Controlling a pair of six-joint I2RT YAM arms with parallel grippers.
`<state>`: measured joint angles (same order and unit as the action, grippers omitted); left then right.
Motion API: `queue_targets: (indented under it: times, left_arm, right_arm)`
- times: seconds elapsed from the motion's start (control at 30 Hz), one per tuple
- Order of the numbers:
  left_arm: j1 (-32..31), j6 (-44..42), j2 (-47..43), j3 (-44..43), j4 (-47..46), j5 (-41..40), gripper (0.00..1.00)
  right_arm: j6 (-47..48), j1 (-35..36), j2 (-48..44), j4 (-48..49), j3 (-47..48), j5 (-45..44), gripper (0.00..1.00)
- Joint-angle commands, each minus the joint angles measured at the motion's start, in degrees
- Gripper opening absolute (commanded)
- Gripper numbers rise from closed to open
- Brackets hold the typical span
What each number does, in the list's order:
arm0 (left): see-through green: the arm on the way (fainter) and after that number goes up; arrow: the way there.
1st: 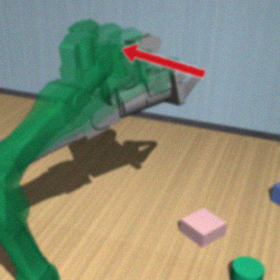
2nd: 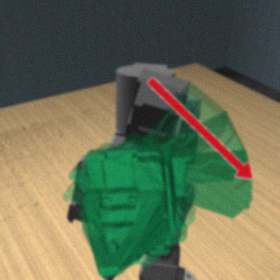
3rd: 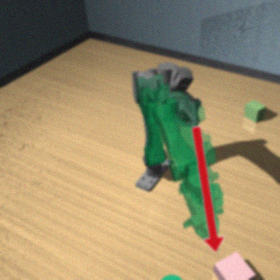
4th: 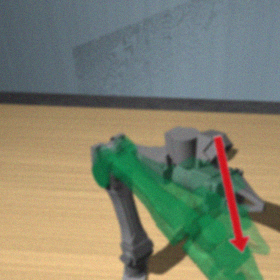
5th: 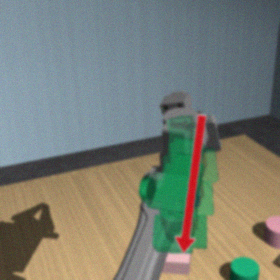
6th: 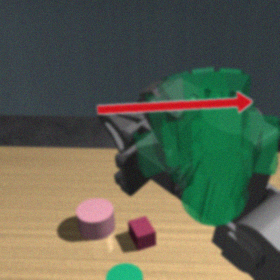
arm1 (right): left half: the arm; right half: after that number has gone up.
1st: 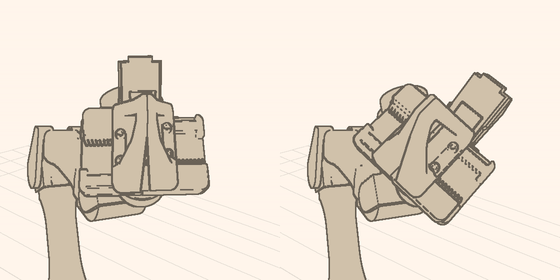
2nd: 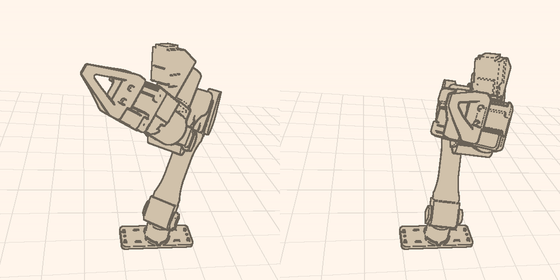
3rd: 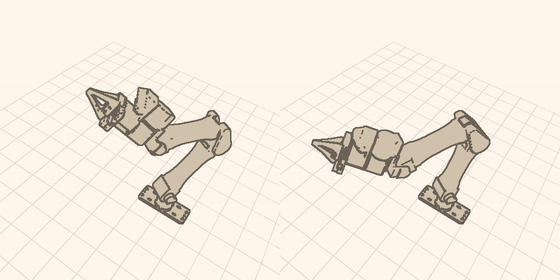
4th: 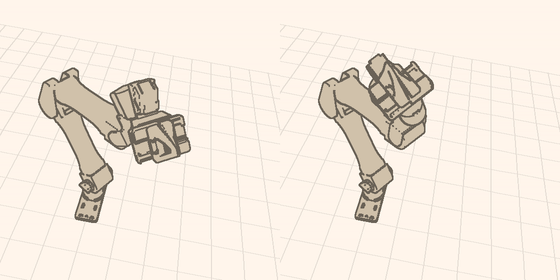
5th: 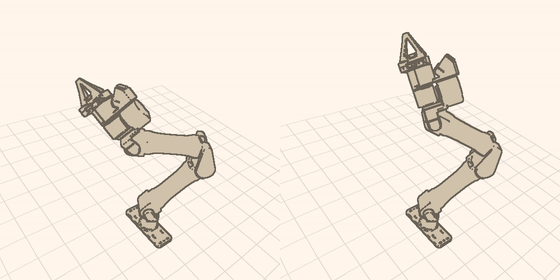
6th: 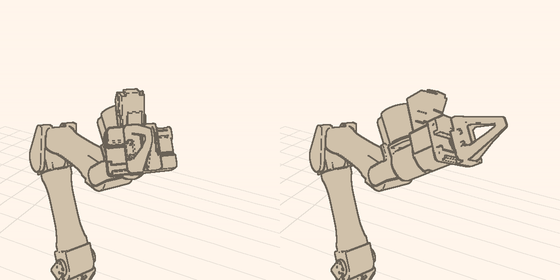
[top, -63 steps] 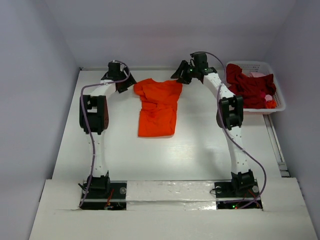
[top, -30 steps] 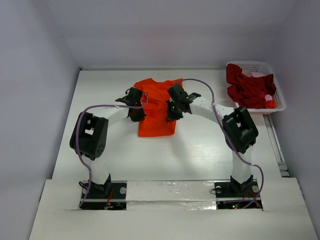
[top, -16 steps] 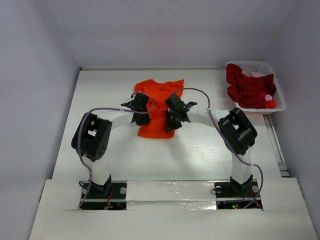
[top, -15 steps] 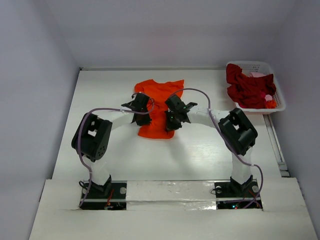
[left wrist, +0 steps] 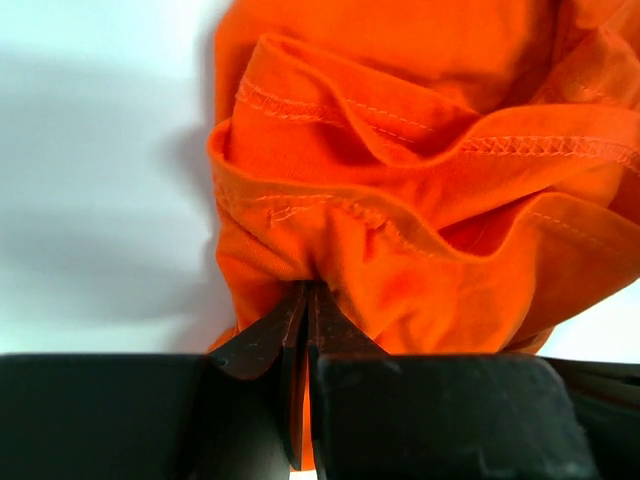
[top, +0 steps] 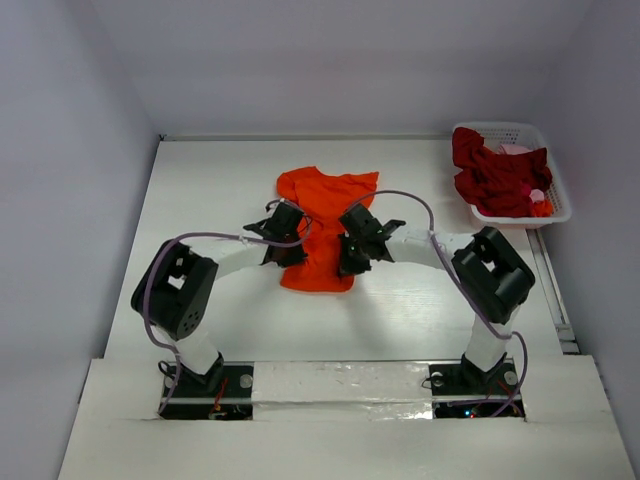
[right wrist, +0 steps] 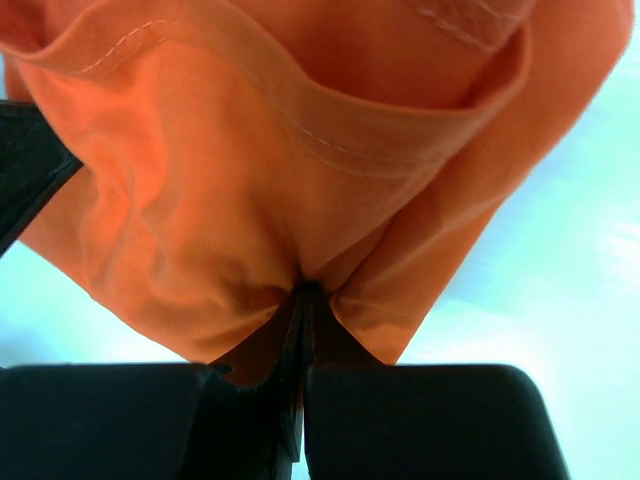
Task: Fold and stack the t-shirts
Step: Grab one side of the 2/3 rectangular tshirt with both arms
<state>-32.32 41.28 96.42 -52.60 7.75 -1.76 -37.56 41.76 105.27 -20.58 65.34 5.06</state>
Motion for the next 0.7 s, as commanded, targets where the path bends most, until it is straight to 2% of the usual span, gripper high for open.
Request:
queue_targets:
  times: [0.0,0.27,0.43,0.67]
  left_arm:
    - [-0.9,0.7,-0.2,5.2,12.7,-0.4,0.00]
    - [-2.6,1.8,-8.0,10.5,17.3,-0.6,0.00]
    - [-3.9,1.7,-9.7,13.0,17.5,0.6,0.00]
    - [-7.8,3.3,-10.4,12.2,19.0,1.5,0.00]
  right_arm:
    - [-0.4,1.1,-2.6,-4.6,-2.6,-2.2,0.00]
    - [-0.2,1.1,-7.9,-6.4,-7.5,-2.9,0.00]
    - [-0.2,1.1,-10.1,-6.4,-11.2,-2.5,0.00]
    - [-1.2,1.7,-13.9,-6.9,-13.7,-2.1,0.00]
